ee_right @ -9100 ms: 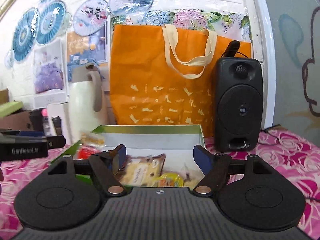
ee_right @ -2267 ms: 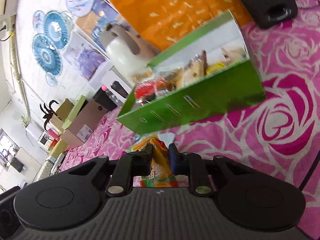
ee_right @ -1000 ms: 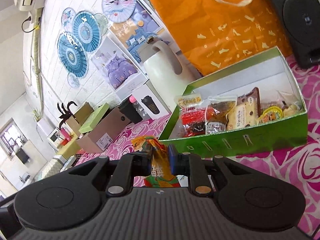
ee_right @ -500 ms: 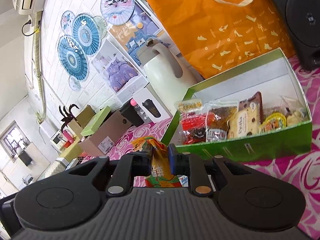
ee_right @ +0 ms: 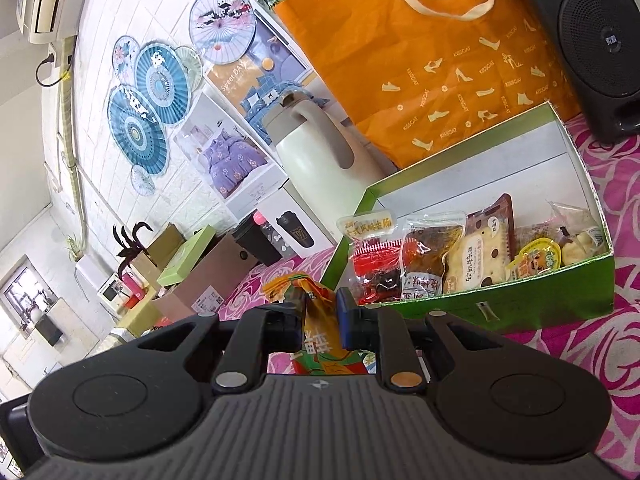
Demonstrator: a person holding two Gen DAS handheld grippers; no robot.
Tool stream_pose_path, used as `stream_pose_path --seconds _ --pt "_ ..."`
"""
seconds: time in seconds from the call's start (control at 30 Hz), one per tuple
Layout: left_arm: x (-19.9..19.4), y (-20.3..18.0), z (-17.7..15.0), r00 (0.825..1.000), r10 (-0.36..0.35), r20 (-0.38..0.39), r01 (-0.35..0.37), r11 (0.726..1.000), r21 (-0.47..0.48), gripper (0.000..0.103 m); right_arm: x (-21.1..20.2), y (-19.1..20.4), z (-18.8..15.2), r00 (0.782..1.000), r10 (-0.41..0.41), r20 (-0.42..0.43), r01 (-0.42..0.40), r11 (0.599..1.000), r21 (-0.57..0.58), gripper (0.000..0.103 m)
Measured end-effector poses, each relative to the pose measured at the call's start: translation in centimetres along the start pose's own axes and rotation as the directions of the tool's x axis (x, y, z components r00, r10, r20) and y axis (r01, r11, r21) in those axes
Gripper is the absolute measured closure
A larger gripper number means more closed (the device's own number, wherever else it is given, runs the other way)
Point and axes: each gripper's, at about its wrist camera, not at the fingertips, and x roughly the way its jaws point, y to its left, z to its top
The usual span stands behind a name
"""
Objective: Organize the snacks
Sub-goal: 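Lift the orange chip bag with the right gripper and carry it over the green box, then open the right gripper to drop the orange chip bag into the box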
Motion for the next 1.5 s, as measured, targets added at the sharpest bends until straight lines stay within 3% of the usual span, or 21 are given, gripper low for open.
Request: stream_pose_path --seconds 0.57,0.77,1.1,1.33,1.4,1.5 --pt "2.7 -1.3 4.0 0.999 0.005 0.045 -0.009 0.995 0.102 0.09 0.1 -1.1 4.4 0.998 -0.007 0.057 0.005 0.999 0.037 0.073" --pt "4.6 -1.3 5.3 0.998 0.01 0.06 -0.018 0.991 0.134 0.09 0.6 -2.1 5.2 0.993 0.008 0.117 -0.013 0.999 0.04 0.073" --pt "11.6 -0.6 4.6 0.998 0.057 -0.035 -0.051 0.987 0.153 0.09 3.5 -9.0 3.9 0.988 -0.044 0.146 0.004 0.966 0.26 0.072" --pt "13.1 -0.5 4.3 0.997 0.075 -0.033 -0.068 0.982 0.176 0.084 3.8 -10.1 3.8 0.988 -0.063 0.139 0.024 0.964 0.266 0.072" --pt "13.3 -0.3 4.3 0.995 0.094 -0.018 -0.089 0.982 0.169 0.071 3.8 -10.1 4.0 0.987 -0.074 0.144 0.034 0.964 0.264 0.064" --pt "12.9 0.6 4.4 0.994 0.11 -0.003 -0.108 0.983 0.148 0.061 3.3 -9.9 4.1 0.977 -0.106 0.184 0.059 0.968 0.244 0.027"
